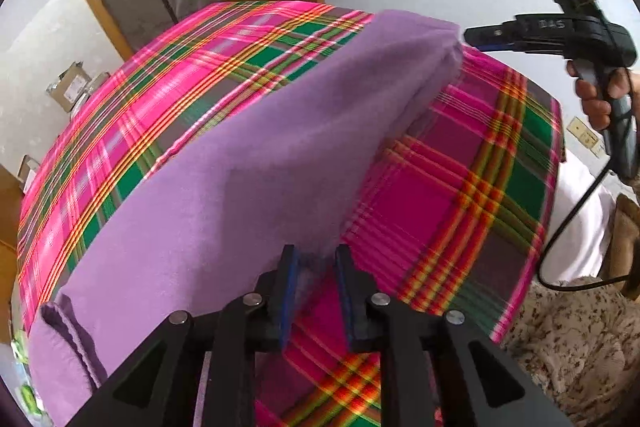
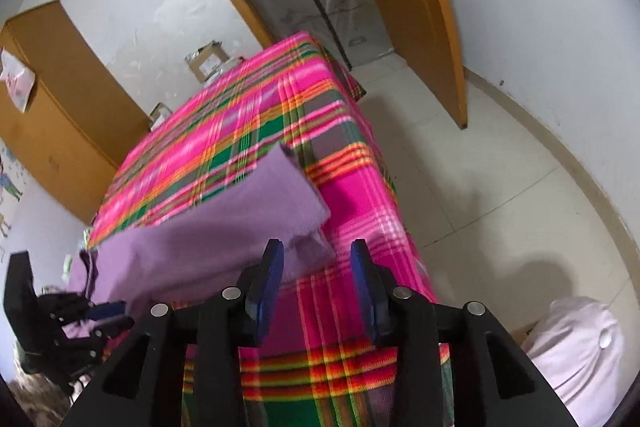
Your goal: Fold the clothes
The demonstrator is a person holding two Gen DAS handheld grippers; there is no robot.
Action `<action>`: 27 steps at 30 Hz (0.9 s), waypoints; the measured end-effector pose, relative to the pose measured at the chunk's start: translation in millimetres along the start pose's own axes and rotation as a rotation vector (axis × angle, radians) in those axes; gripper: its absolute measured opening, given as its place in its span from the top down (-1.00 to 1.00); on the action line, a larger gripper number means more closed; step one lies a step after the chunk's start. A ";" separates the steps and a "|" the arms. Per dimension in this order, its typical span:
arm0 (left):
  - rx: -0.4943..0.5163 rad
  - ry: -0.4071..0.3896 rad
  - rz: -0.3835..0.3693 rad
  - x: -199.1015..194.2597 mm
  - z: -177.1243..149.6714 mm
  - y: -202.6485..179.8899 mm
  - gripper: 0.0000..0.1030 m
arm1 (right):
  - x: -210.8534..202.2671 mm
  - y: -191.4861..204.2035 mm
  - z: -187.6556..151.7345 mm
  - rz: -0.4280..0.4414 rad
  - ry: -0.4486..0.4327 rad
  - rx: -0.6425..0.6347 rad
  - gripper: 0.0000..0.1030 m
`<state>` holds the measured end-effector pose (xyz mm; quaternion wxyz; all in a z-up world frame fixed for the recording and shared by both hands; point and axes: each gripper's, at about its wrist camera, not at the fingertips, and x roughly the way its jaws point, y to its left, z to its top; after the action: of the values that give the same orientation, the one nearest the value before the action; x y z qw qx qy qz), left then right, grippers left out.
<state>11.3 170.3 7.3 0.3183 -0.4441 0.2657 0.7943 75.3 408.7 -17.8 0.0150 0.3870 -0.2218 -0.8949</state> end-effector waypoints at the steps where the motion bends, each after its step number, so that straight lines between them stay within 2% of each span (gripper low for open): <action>1: 0.009 -0.003 -0.013 -1.6 -1.0 -2.9 0.62 | 1.2 0.0 -1.1 -0.012 0.001 -0.014 0.27; 5: 0.052 -0.020 -0.071 -5.2 -2.8 -15.7 0.62 | 3.7 0.7 -6.9 -0.040 0.006 -0.076 0.24; 11: 0.030 -0.034 -0.001 2.8 6.5 -14.9 0.58 | 12.2 9.9 -5.5 0.009 0.017 -0.113 0.23; 15: -0.003 -0.065 0.009 -1.3 8.7 -6.9 0.58 | 19.5 11.2 -2.7 0.026 0.026 -0.110 0.23; 18: -0.001 -0.048 0.023 5.7 12.8 -7.0 0.58 | 21.0 9.0 0.8 0.048 0.031 -0.091 0.23; 20: 0.026 -0.044 0.036 9.6 15.2 -11.9 0.58 | 22.7 10.7 2.2 0.041 0.035 -0.096 0.29; 25: 0.041 -0.026 0.017 13.9 20.1 -11.8 0.60 | 27.5 13.2 4.9 0.040 0.044 -0.098 0.72; 26: 0.038 -0.023 0.014 14.3 20.4 -10.0 0.64 | 27.1 14.1 5.4 0.044 0.044 -0.101 0.74; 27: 0.035 -0.020 0.011 14.6 20.8 -8.2 0.83 | 26.3 15.1 6.2 0.044 0.041 -0.106 0.78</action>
<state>0.4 194.2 3.0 0.3243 -0.4291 0.2786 0.7957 50.4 392.2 -26.0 0.0594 0.3988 -0.1822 -0.8968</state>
